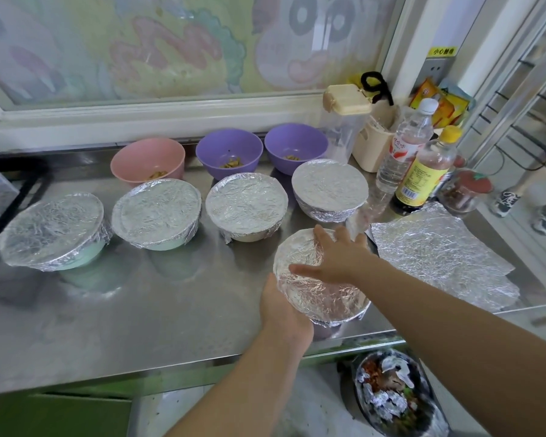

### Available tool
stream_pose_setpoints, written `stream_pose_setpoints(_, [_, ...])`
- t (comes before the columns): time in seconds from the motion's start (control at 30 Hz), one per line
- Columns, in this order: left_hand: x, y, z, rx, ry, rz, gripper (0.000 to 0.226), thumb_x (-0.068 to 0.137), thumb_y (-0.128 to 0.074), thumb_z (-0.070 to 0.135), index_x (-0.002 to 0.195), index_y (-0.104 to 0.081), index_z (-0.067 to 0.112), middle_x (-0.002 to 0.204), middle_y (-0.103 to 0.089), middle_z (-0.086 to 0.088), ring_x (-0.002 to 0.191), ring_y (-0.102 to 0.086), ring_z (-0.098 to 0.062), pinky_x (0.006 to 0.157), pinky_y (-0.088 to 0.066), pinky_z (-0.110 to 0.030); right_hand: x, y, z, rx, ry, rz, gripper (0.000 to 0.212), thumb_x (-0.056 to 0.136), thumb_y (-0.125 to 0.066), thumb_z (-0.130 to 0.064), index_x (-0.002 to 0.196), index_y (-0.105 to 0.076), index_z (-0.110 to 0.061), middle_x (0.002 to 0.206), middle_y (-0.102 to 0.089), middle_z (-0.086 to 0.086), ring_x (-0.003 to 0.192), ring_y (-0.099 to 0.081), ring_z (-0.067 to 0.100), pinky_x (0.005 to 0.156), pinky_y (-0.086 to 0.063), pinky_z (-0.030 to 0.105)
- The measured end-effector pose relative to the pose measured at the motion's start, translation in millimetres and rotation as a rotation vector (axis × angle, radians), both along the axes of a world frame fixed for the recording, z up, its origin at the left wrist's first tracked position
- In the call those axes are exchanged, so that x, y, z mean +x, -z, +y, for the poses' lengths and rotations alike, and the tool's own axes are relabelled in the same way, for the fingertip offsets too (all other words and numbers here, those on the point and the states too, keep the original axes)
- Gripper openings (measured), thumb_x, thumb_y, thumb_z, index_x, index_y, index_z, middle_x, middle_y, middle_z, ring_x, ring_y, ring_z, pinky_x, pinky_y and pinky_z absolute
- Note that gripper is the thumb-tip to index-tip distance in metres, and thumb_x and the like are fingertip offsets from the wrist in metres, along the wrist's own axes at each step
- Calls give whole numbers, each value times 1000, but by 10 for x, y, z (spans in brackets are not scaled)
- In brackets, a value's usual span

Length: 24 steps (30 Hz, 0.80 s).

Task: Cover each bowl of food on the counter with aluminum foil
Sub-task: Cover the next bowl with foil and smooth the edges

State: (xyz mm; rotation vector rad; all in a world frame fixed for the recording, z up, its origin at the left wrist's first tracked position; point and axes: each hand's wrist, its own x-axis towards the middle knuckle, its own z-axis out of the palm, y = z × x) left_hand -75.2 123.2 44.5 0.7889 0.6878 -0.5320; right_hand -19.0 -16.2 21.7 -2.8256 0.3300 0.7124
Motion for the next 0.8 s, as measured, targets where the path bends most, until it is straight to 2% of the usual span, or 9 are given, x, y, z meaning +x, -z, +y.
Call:
stream_pose_setpoints(0.07, [87,57,28,113,45,-2,31,101,-51,32,122,-65,14,119,-70,-18,102,-69,-36,75,-60,-46,-45,-18,-62,75,65,-77,143,42,-22,-110,159,11,-36,169,6,9,153,4,45,121,-8,65])
stream_pose_setpoints(0.17, [243,118,118,351,72,-87,46,100,-50,26,146,-44,27,131,-56,3,112,-58,-22,91,-49,-37,-206,75,-134,237,326,-235,117,71,-38,-95,162,0,-31,169,-2,7,153,-7,43,120,-12,61])
stream_pose_setpoints(0.33, [523,118,169,635,339,-381,45,103,-42,24,147,-46,24,147,-48,9,133,-47,-13,115,-33,-35,-621,230,-18,736,978,-551,66,94,-44,-57,150,-41,-25,150,-50,4,135,-49,29,111,-41,57])
stream_pose_setpoints(0.4, [566,144,165,695,430,-465,42,105,-40,25,146,-48,22,145,-51,8,132,-48,-12,112,-34,-30,-767,254,93,837,1187,-585,48,102,-42,-38,144,-49,-18,142,-57,5,126,-56,28,104,-48,50])
stream_pose_setpoints(0.43, [582,160,164,715,469,-497,41,105,-39,25,145,-49,22,143,-52,8,130,-50,-11,110,-35,-28,-836,247,158,887,1275,-580,41,104,-39,-31,139,-52,-14,134,-61,6,115,-60,27,90,-54,43])
stream_pose_setpoints(0.5, [596,185,157,731,497,-509,38,105,-40,24,140,-54,23,135,-56,10,121,-53,-9,100,-37,-25,-902,220,269,975,1411,-556,36,105,-34,-21,130,-57,-9,115,-64,8,86,-61,22,61,-49,30])
stream_pose_setpoints(0.53, [601,216,154,744,486,-504,36,104,-40,23,137,-57,24,130,-59,9,116,-55,-9,95,-39,-24,-904,213,312,1002,1463,-530,37,105,-32,-19,129,-56,-7,112,-63,11,79,-58,21,57,-45,28])
stream_pose_setpoints(0.7, [568,270,109,727,383,-453,31,105,-40,20,123,-65,20,104,-67,8,93,-62,-8,70,-45,-19,-817,144,374,1127,1592,-469,41,107,-31,-19,140,-49,-3,131,-60,19,97,-60,32,67,-47,32])
stream_pose_setpoints(0.8, [511,197,88,648,335,-423,29,102,-42,18,113,-68,24,101,-70,5,93,-67,-13,79,-54,-29,-811,17,317,1164,1553,-507,38,104,-37,-18,135,-54,-4,123,-64,16,99,-64,32,79,-55,38])
